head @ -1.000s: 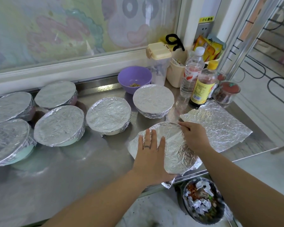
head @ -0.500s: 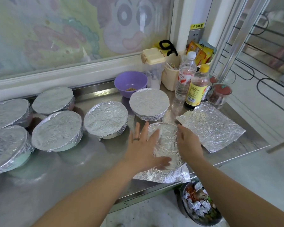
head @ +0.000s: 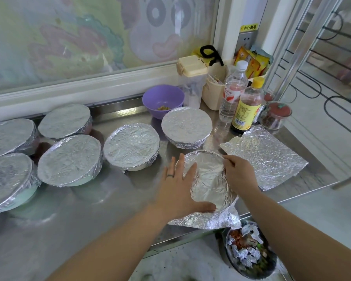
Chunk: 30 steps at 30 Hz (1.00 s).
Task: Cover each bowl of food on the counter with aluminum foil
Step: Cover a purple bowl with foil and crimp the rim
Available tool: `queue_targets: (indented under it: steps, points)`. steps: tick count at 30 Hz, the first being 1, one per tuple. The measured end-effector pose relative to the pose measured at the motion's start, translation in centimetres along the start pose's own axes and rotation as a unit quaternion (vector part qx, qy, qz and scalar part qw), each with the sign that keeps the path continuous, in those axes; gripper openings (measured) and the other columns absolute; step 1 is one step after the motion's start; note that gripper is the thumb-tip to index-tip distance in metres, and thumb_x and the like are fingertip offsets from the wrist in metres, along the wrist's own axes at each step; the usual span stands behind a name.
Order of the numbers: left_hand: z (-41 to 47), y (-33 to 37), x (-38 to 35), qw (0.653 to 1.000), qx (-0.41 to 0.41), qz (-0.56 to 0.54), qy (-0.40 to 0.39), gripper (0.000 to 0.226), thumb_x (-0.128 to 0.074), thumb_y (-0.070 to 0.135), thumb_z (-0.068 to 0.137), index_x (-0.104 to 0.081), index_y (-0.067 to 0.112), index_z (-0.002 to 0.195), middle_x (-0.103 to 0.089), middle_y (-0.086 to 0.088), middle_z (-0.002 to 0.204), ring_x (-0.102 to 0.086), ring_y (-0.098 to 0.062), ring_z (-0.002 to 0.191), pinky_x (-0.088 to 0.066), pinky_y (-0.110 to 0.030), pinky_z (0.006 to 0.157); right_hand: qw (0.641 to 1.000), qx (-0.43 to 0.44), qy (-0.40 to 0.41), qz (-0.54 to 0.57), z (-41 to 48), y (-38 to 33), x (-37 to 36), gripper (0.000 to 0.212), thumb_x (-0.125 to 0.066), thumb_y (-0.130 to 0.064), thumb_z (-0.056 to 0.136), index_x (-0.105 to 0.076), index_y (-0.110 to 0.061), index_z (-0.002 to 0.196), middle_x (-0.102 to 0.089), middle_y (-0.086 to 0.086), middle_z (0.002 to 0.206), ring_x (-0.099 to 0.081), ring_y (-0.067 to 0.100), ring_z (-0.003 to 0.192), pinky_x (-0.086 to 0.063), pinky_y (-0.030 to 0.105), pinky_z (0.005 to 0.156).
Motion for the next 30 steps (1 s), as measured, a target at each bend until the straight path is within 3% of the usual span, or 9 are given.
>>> queue_targets:
  steps: [2, 4, 9, 13, 22, 24, 27, 30]
  points:
    - [-0.1, 0.0, 0.1, 1.0, 0.0, -0.002, 0.004, 0.135, -0.021, 0.107, 0.048, 0.013, 0.035, 0.156, 0.035, -0.005, 0.159, 0.034, -0.031, 0.145, 0.001, -0.057, 0.121, 0.998, 0.045, -0.008, -0.031, 0.9, -1.9, 0.2, 0.033, -0.052, -0.029, 0.103, -0.065, -0.023, 0.133, -0.072, 0.002, 0.12, -0.065, 0.02, 0.099, -0.05, 0.031, 0.082]
    - [-0.2, 0.0, 0.0, 1.0, 0.002, -0.008, 0.0, 0.133, -0.024, 0.107, 0.05, 0.013, 0.034, 0.156, 0.035, -0.004, 0.159, 0.035, -0.031, 0.144, 0.003, -0.057, 0.121, 0.992, 0.1, -0.055, -0.052, 2.1, -4.3, -0.7, 0.035, -0.054, -0.032, 0.103, -0.064, -0.026, 0.136, -0.07, 0.003, 0.125, -0.065, 0.024, 0.108, -0.051, 0.037, 0.092]
    - [-0.2, 0.2, 0.2, 1.0, -0.003, -0.004, -0.023, 0.132, -0.03, 0.104, 0.055, 0.015, 0.032, 0.156, 0.038, -0.006, 0.157, 0.038, -0.031, 0.142, 0.007, -0.056, 0.121, 0.971, 0.14, -0.163, -0.106, 4.0, -5.8, -3.6, 0.025, -0.058, -0.029, 0.102, -0.077, -0.018, 0.115, -0.069, -0.013, 0.084, -0.057, 0.002, 0.072, -0.041, 0.025, 0.073]
    - [-0.3, 0.3, 0.1, 1.0, -0.001, -0.005, -0.027, 0.131, -0.033, 0.103, 0.057, 0.014, 0.032, 0.157, 0.038, -0.004, 0.158, 0.039, -0.03, 0.142, 0.009, -0.055, 0.121, 0.975, 0.126, -0.158, -0.089, 4.2, -5.0, -3.7, 0.024, -0.06, -0.029, 0.101, -0.078, -0.017, 0.112, -0.076, 0.002, 0.092, -0.065, 0.017, 0.083, -0.047, 0.03, 0.079]
    - [-0.3, 0.4, 0.2, 1.0, 0.006, -0.011, -0.025, 0.13, -0.034, 0.102, 0.058, 0.014, 0.032, 0.157, 0.039, -0.004, 0.157, 0.04, -0.03, 0.142, 0.009, -0.056, 0.121, 0.976, 0.144, -0.141, -0.08, 3.9, -4.8, -3.7, 0.023, -0.06, -0.028, 0.101, -0.079, -0.018, 0.107, -0.076, 0.002, 0.089, -0.067, 0.019, 0.081, -0.05, 0.032, 0.078]
    - [-0.6, 0.6, 0.1, 0.999, 0.017, -0.039, -0.033, 0.13, -0.038, 0.101, 0.059, 0.014, 0.032, 0.157, 0.04, -0.002, 0.156, 0.041, -0.03, 0.141, 0.008, -0.057, 0.12, 0.971, 0.146, -0.169, -0.086, 3.7, -4.8, -3.9, 0.031, -0.054, -0.033, 0.104, -0.077, -0.013, 0.108, -0.076, 0.005, 0.096, -0.067, 0.023, 0.087, -0.05, 0.034, 0.081]
    - [-1.5, 0.8, 0.1, 0.988, 0.066, -0.125, -0.057, 0.126, -0.043, 0.096, 0.064, 0.011, 0.031, 0.157, 0.037, -0.003, 0.158, 0.035, -0.033, 0.144, 0.013, -0.056, 0.119, 0.982, 0.098, -0.159, -0.039, 3.3, -4.3, -2.4, 0.039, -0.043, -0.037, 0.108, -0.064, -0.015, 0.133, -0.067, 0.002, 0.119, -0.06, 0.021, 0.104, -0.042, 0.032, 0.09]
    - [-0.8, -0.1, 2.4, 0.984, 0.09, -0.15, 0.016, 0.101, -0.046, 0.08, 0.082, -0.004, 0.03, 0.158, 0.005, -0.004, 0.164, 0.01, -0.033, 0.152, 0.001, -0.053, 0.122, 0.995, 0.069, -0.076, -0.01, 2.3, -3.2, 0.1, 0.038, -0.044, -0.03, 0.108, -0.058, -0.015, 0.141, -0.064, 0.009, 0.134, -0.059, 0.027, 0.119, -0.04, 0.033, 0.096]
Point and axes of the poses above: each hand's wrist, its own z-axis towards the middle knuckle, its own x-axis out of the back of the hand, y = z × x, the point moved 9 cm from there along z, towards the middle knuckle
